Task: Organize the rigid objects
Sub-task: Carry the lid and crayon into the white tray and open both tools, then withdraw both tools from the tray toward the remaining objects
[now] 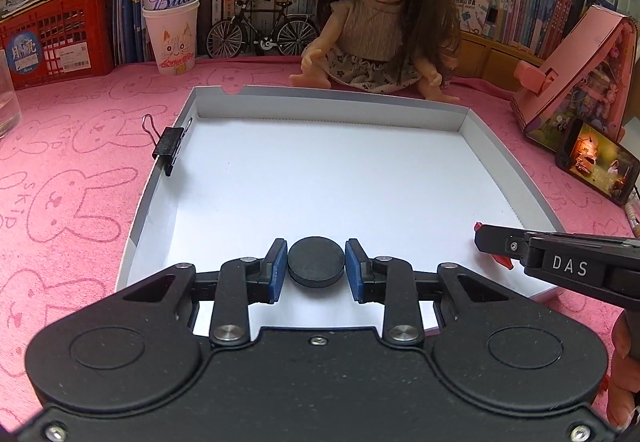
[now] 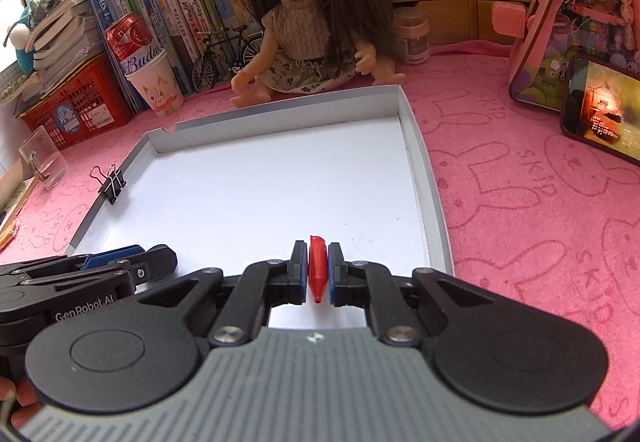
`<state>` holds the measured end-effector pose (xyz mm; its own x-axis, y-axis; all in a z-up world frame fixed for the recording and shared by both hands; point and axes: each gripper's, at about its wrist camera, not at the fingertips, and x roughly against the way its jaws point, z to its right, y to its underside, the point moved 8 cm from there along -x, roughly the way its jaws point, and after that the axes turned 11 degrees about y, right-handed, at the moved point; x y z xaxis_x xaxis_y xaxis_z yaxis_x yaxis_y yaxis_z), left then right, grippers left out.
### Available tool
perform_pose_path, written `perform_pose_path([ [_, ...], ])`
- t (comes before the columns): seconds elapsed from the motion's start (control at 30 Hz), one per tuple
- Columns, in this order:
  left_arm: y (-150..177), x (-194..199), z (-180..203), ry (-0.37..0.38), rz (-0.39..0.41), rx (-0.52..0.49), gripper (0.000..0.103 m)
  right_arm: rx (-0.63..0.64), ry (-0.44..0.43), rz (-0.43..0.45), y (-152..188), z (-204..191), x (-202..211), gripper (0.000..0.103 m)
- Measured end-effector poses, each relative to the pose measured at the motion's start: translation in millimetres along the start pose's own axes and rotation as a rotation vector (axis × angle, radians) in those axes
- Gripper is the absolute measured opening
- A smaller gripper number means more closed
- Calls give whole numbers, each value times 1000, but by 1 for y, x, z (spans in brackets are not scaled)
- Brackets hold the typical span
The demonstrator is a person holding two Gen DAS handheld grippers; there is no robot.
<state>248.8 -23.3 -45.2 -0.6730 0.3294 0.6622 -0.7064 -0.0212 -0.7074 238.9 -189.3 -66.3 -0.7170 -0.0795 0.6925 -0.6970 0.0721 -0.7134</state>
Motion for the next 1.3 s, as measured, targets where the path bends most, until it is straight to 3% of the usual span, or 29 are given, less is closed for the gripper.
perform_pose_path([
  [0.47, 2, 1, 3, -14, 8, -16, 30, 9, 3, -3, 3, -1, -3, 13],
  [0.6, 2, 6, 3, -4, 16, -8, 30, 2, -2, 5, 3, 0, -1, 21],
  [0.67, 1, 10, 5, -8, 28, -19, 43, 0, -1, 11, 3, 0, 2, 31],
  [0.7, 0, 13, 5, -13, 38, -26, 47, 0, -1, 18, 2, 1, 3, 41],
  [0.77, -2, 18, 8, -24, 57, -43, 54, 1, -1, 30, 1, 2, 7, 43],
  [0.97, 0, 36, 13, -34, 84, -67, 75, -12, -17, 79, 1, 6, 24, 63],
  [1.13, 8, 52, 19, -54, 102, -114, 82, -14, -24, 130, 3, 10, 41, 80],
  [1.3, 21, 66, 24, -51, 108, -137, 86, 30, -6, 170, 11, 9, 57, 83],
])
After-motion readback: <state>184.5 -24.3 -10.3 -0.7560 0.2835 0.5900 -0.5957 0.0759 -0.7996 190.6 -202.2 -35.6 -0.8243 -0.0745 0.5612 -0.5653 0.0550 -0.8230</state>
